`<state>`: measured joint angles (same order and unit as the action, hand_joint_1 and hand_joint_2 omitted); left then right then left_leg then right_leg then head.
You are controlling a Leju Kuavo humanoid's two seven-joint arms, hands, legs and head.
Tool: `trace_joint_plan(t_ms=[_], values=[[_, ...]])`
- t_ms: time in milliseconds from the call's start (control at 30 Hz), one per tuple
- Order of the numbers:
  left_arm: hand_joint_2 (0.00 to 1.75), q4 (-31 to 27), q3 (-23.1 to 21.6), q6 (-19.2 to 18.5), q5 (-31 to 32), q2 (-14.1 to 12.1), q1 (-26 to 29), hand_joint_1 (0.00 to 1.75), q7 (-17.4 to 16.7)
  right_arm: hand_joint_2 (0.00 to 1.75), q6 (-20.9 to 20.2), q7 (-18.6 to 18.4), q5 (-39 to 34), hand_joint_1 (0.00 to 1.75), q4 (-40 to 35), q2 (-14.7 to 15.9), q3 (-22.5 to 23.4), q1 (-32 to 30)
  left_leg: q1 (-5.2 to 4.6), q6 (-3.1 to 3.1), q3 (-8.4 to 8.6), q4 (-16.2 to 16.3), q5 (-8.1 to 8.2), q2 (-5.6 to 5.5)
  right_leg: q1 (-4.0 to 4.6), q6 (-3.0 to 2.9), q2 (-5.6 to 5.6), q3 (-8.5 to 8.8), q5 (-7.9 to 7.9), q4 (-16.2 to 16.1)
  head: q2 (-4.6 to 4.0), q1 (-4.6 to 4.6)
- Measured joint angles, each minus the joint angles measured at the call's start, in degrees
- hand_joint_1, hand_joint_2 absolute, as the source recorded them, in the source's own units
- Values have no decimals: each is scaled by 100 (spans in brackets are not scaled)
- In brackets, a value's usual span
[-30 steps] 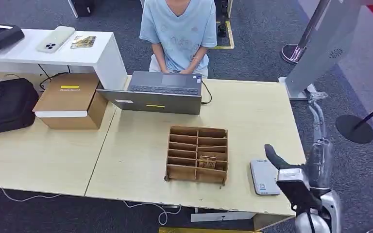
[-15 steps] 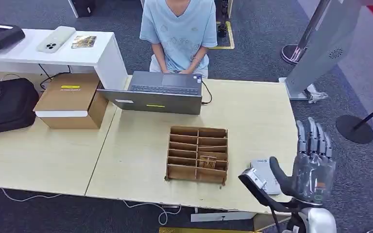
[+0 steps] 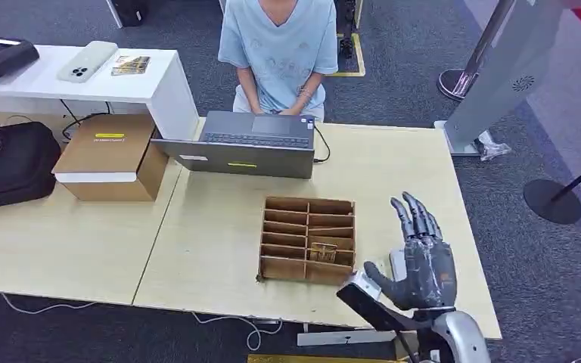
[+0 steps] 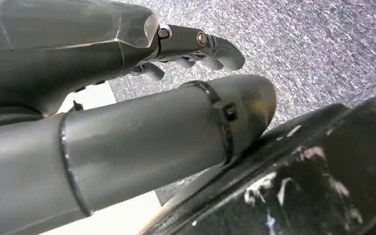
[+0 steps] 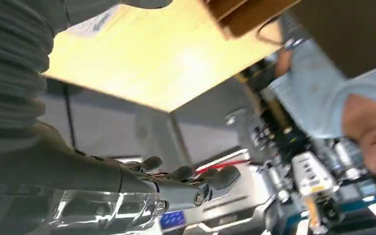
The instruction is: Pass the card to the sensor for recognition and then transmit it.
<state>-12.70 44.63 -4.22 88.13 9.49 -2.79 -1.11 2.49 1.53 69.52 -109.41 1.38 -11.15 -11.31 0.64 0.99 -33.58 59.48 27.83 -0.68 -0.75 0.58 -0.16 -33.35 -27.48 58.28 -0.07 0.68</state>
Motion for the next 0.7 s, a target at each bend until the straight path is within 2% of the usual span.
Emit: trace_joint_plan(t_ms=[100, 233, 267, 400, 433, 500, 533, 567, 700], values=[[0, 0, 0, 0, 4, 0, 0, 0, 0, 175, -111, 244, -375, 21, 52, 83, -133, 8, 0, 0, -1, 0, 0, 0, 0, 0, 0, 0, 0, 0, 0, 0], [0, 0, 2, 0, 7, 0, 0, 0, 0, 175, -131, 264, -360, 17, 131, 173, -245, 91, -1, 0, -1, 0, 0, 1, -1, 0, 0, 0, 0, -1, 0, 0], [0, 0, 2, 0, 7, 0, 0, 0, 0, 175, -118, 212, -286, 26, 157, 192, -273, 125, -1, 0, -1, 0, 0, 1, -1, 0, 0, 0, 0, -1, 0, 0], [0, 0, 4, -7, 7, 0, 0, 0, 0, 175, -15, 45, -47, 31, 232, 227, -290, 202, 0, 0, -1, 0, 0, 0, 0, 0, 0, 0, 0, -1, 0, 0], [0, 0, 4, -9, 7, 0, 0, 0, 0, 175, 9, 12, 12, 40, 247, 227, -293, 226, 0, 0, 0, 0, 0, 1, 0, 0, 1, 0, 0, -1, 0, 0], [0, 0, 7, -13, 9, 0, 0, 0, 0, 175, 90, -138, 229, 42, 299, 229, -295, 279, 0, 0, 0, 0, 0, 0, 0, 0, 0, 0, 0, -1, 0, 0], [0, 0, 7, -15, 9, 2, 0, 0, 0, 175, 121, -208, 322, 61, 324, 229, -295, 304, 0, 0, 0, 0, 0, 0, 0, 0, 0, 0, 0, -1, 0, 0], [0, 0, 7, -20, 9, 2, 0, 0, 0, 175, 142, -274, 416, 70, 350, 229, -295, 321, 0, 0, 0, 0, 0, 0, 0, 0, -1, 0, 0, 0, 0, 0], [0, 0, 7, -24, 13, 0, 0, 0, 0, 175, 184, -444, 678, 61, 463, 229, -295, 371, 0, 0, 0, 0, 0, 0, 0, 0, 0, 0, 0, 0, 0, 0]])
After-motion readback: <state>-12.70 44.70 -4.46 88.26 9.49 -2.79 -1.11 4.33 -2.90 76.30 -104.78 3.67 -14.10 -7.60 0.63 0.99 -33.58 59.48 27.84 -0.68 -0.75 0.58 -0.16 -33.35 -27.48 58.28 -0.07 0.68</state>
